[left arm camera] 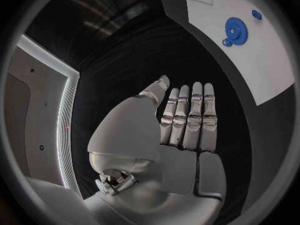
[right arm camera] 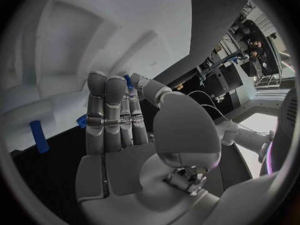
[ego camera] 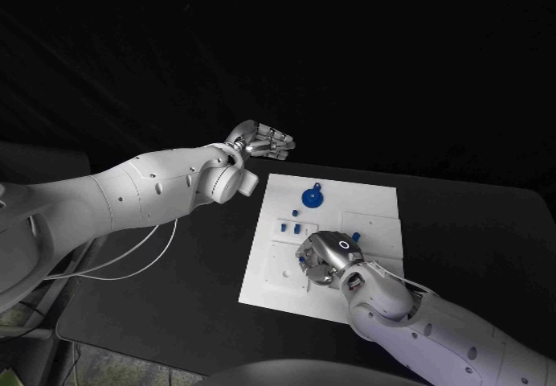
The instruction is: Assemble the parts on the task board
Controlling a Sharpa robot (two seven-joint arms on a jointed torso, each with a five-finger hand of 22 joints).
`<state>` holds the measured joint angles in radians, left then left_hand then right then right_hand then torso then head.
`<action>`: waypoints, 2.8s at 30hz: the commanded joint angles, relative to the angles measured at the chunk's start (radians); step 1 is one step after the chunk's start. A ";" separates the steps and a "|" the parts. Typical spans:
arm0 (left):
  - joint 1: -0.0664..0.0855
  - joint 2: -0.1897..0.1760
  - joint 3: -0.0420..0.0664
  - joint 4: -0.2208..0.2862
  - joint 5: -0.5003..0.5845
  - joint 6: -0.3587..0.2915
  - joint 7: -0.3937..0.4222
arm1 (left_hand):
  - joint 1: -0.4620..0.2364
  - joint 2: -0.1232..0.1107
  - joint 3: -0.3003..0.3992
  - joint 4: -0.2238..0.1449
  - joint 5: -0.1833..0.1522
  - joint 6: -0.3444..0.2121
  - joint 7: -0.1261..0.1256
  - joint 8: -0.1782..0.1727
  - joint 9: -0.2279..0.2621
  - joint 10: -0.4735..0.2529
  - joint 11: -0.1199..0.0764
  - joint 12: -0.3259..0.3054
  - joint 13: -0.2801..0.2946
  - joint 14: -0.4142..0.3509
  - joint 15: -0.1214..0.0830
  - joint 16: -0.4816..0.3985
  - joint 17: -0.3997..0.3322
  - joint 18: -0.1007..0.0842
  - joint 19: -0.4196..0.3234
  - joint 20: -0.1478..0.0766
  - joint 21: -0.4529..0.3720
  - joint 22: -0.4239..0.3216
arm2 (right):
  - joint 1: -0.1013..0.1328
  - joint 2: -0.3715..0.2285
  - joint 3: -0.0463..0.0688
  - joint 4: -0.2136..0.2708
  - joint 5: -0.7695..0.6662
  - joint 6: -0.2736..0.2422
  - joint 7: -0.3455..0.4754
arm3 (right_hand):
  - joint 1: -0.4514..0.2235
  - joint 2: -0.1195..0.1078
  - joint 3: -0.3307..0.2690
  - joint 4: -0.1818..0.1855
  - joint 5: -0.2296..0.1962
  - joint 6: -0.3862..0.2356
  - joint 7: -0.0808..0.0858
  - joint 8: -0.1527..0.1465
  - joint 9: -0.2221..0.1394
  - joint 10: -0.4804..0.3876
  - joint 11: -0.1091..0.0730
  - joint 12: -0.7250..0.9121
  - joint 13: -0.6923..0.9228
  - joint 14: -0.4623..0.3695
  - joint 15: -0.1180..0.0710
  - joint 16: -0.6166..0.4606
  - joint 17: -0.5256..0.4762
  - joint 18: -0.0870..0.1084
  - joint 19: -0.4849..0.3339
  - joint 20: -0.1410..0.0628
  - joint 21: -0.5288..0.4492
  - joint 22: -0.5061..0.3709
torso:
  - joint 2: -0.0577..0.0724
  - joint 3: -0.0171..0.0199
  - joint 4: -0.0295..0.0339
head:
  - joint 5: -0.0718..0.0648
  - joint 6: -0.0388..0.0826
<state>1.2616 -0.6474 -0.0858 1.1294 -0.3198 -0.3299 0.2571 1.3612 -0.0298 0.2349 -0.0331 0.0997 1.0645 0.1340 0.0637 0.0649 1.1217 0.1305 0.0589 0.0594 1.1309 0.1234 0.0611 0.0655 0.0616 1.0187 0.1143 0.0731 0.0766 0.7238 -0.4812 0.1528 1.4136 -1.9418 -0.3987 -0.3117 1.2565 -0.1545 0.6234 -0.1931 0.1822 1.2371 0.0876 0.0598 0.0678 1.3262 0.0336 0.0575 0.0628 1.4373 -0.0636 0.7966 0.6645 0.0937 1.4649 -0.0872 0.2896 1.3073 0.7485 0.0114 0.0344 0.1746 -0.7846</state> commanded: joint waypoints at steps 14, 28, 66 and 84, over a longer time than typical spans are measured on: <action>0.000 -0.001 0.000 0.000 -0.006 0.016 0.001 | 0.001 -0.001 -0.007 0.002 -0.003 -0.003 0.001 0.000 -0.001 -0.005 0.000 0.000 -0.001 -0.002 0.005 0.000 0.000 -0.013 -0.005 0.000 0.001 -0.001 | -0.005 -0.005 -0.008 -0.003 0.038 -0.024 0.000 | -0.015 -0.085 -0.055 0.012 0.018 -0.079 0.021 0.003 -0.002 -0.171 0.047 0.003 -0.003 -0.008 0.033 -0.007 -0.016 0.051 0.021 0.031 -0.070 -0.013 | 0.000 0.0011 -0.0011 | 0.001 -0.003; 0.000 -0.006 0.000 -0.008 -0.005 0.023 0.000 | 0.000 0.000 -0.009 0.004 -0.004 -0.001 -0.001 -0.001 -0.001 -0.008 0.001 0.000 -0.001 -0.004 0.005 0.000 0.001 -0.013 -0.007 0.001 0.001 -0.001 | -0.005 -0.057 0.011 0.086 0.073 -0.107 -0.009 | 0.082 -0.094 -0.260 0.059 0.024 -0.169 0.003 0.003 -0.004 -0.292 0.074 0.011 -0.004 -0.048 0.057 -0.005 -0.057 0.079 0.012 0.063 -0.133 -0.055 | -0.002 0.0021 -0.0053 | -0.014 0.015; -0.001 -0.015 -0.001 -0.016 -0.004 0.021 0.009 | 0.002 0.002 -0.010 0.001 -0.002 -0.001 0.000 0.000 -0.001 -0.006 0.000 0.000 0.000 0.000 0.004 0.000 0.001 -0.012 -0.004 0.000 0.002 -0.001 | 0.004 -0.233 0.179 0.103 0.125 0.134 -0.006 | 0.086 -0.066 -0.209 0.035 -0.092 -0.163 0.004 0.002 -0.004 -0.232 0.053 0.006 -0.004 -0.023 0.037 0.011 -0.055 0.046 0.030 0.040 -0.124 -0.018 | -0.006 -0.0003 -0.0130 | -0.044 0.037; -0.001 -0.012 -0.001 -0.017 -0.004 0.028 -0.001 | -0.001 0.002 -0.009 0.001 -0.002 -0.001 0.000 0.000 -0.001 -0.006 0.000 0.000 -0.001 -0.001 0.004 0.000 0.001 -0.012 -0.004 0.000 0.001 -0.001 | 0.013 -0.195 0.178 0.052 0.113 0.121 -0.016 | 0.037 -0.071 0.013 0.051 -0.131 -0.098 0.022 0.003 -0.004 -0.162 0.046 0.004 -0.005 -0.018 0.039 0.022 -0.049 0.052 0.030 0.040 -0.108 0.009 | -0.006 -0.0002 -0.0139 | -0.041 0.039</action>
<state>1.2607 -0.6620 -0.0872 1.1117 -0.3202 -0.3176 0.2519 1.3612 -0.0298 0.2296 -0.0334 0.0997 1.0645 0.1340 0.0637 0.0649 1.1218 0.1303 0.0589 0.0594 1.1309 0.1234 0.0611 0.0655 0.0617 1.0187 0.1143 0.0731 0.0770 0.7365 -0.6785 0.3309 1.4674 -1.8149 -0.2799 -0.3204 1.3025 -0.2261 0.6329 -0.1423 0.0542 1.1333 0.1101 0.0608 0.0642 1.1603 0.0798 0.0650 0.0580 1.4147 -0.0270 0.8150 0.6147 0.1533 1.4668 -0.0463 0.1776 1.3082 0.7422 0.0108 0.0209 0.1340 -0.7449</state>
